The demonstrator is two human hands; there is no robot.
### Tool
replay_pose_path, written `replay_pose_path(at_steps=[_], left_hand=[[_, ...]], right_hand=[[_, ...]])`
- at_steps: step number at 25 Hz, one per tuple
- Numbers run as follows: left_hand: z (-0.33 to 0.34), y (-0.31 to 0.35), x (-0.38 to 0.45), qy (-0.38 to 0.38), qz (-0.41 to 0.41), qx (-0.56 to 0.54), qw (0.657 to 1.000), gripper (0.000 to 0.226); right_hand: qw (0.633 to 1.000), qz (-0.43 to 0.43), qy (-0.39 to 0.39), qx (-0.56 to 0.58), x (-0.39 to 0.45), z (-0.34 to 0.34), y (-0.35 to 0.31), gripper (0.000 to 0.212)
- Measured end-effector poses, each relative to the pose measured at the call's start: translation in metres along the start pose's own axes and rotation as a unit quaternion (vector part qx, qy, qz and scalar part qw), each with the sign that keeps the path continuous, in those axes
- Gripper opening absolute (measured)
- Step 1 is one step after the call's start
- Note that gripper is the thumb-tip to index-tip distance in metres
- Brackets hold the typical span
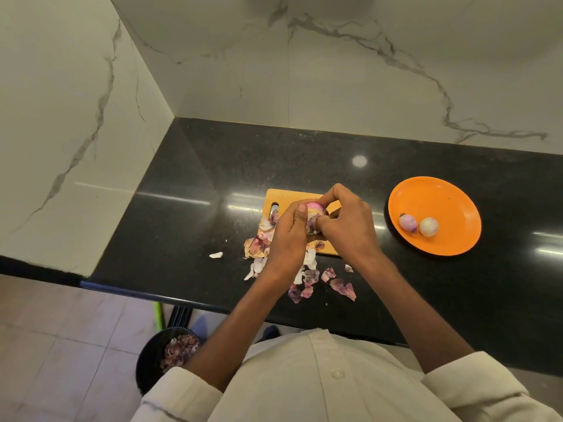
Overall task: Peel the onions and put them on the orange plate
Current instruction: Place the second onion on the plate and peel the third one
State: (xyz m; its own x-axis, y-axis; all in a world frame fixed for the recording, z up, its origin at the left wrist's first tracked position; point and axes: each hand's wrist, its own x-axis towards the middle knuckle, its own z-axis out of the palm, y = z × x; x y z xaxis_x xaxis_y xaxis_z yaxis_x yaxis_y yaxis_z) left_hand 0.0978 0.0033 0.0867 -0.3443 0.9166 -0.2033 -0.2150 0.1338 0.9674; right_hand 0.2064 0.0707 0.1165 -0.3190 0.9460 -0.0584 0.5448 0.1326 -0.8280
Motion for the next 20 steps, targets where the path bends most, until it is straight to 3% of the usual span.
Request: replay_pose_path(at_steps=[2,5,8,9,11,13,15,20], left_hand=[[-0.002,-0.002,0.007,0.039,-0.05,-0.081,0.995,0.047],[0.0,0.001,0.014,0.091,-0.176,-0.248,0.948,0.051],[0.006,0.006,0.017,0.106,-0.206,-0.38,0.895,0.023],[0.006,0.007,0.014,0.091,-0.194,-0.387,0.897,0.02],[0.0,0.003,0.009,0.036,-0.128,-0.274,0.953,0.023],[-0.01,0.001,0.007,0.017,-0.036,-0.049,0.998,0.026],[-0.019,0.003,0.007,0.016,0.035,0.098,0.994,0.028],[-0.028,0.016,0.011,0.017,0.056,0.242,0.968,0.022]], right_hand=[[0.995,0.014,-0.045,0.089,0.0,-0.008,0.003,0.032],[0.984,0.038,-0.073,0.16,-0.008,-0.004,0.004,0.042],[0.977,0.043,-0.048,0.206,-0.011,0.009,0.007,0.044],[0.973,0.041,-0.042,0.221,-0.01,0.009,0.008,0.044],[0.973,0.04,-0.032,0.226,-0.008,0.005,0.008,0.044],[0.973,0.042,-0.035,0.222,-0.006,0.0,0.01,0.043],[0.978,0.032,-0.055,0.2,-0.005,-0.002,0.013,0.042],[0.992,-0.034,-0.064,0.099,-0.004,-0.005,0.017,0.043]])
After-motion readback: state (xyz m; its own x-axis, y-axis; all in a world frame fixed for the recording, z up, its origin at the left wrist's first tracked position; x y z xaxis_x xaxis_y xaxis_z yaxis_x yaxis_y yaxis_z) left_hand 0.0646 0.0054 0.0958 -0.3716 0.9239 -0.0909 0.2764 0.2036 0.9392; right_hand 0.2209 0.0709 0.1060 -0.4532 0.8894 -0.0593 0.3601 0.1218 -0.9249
